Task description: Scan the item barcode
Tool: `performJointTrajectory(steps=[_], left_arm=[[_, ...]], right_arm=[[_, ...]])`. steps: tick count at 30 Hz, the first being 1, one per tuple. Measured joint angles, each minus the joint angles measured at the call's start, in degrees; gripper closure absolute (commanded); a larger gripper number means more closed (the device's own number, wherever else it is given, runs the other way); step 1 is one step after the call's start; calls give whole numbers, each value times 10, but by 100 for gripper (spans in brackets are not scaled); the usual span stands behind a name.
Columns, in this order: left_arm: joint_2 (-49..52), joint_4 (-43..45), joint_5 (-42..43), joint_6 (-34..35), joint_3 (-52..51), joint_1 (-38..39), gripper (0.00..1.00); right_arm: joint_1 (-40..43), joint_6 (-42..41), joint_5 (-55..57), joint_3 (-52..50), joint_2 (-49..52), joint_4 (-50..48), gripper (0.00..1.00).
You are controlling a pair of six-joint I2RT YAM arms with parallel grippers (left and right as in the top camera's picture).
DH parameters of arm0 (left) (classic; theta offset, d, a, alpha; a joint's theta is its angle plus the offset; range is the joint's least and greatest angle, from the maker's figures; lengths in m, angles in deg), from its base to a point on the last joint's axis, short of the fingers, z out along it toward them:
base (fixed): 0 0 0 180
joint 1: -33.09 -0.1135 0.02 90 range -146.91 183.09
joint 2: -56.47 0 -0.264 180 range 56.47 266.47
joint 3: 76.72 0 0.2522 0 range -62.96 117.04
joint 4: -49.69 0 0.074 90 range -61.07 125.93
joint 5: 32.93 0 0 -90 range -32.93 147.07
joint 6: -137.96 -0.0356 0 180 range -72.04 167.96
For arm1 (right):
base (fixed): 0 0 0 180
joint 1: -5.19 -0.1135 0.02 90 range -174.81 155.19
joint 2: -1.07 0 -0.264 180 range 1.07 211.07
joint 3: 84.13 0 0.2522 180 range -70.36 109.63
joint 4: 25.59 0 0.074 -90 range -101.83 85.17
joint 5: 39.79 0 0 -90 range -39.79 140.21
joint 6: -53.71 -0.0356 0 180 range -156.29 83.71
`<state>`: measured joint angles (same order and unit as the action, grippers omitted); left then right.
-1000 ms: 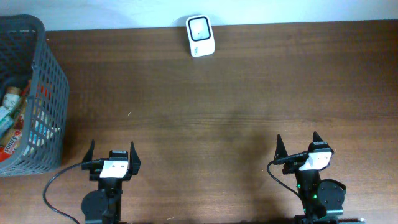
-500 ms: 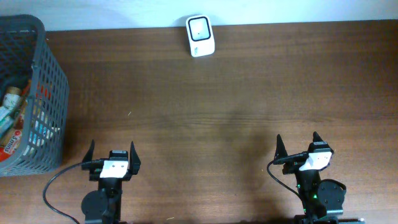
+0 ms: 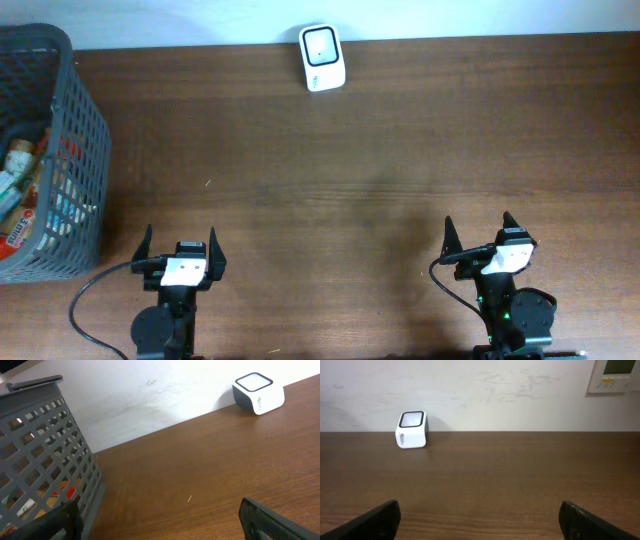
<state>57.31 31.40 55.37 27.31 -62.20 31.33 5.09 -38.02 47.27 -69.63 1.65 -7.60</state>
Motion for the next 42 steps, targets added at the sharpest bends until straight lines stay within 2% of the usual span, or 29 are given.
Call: performJointTrajectory(steps=[10,17,20,22,25,27,28,30,32,34,35,36,38,41,42], left_arm=[[0,0,-3,0,0,0,1],[0,7,-47,0,0,0,1],[0,56,39,6,-2,-1,1],[1,62,80,43,7,0,1],[73,-23,107,66,141,0,1],[183,-71,118,71,300,0,1],[248,-151,125,72,379,0,1],[387,-247,132,74,539,-1,1],[547,-406,135,74,754,-1,1],[685,-603,137,74,959,-1,1],[791,-664,136,74,1100,-1,1],[836,-689,132,74,1139,-1,1],[907,-664,127,73,1163,-1,1],[943,-577,101,88,1163,-14,0],[943,-541,65,106,1175,-39,0]], right_arm=[[0,0,0,0,0,0,1],[0,0,0,0,0,0,1],[0,0,0,0,0,0,1],[0,0,0,0,0,0,1],[0,0,0,0,0,0,1],[0,0,0,0,0,0,1],[0,0,0,0,0,0,1],[0,0,0,0,1,-1,1],[0,0,0,0,1,-1,1],[0,0,0,0,1,0,1],[0,0,0,0,0,0,1],[0,0,0,0,0,0,1],[0,0,0,0,0,0,1],[0,0,0,0,0,0,1],[0,0,0,0,0,0,1]])
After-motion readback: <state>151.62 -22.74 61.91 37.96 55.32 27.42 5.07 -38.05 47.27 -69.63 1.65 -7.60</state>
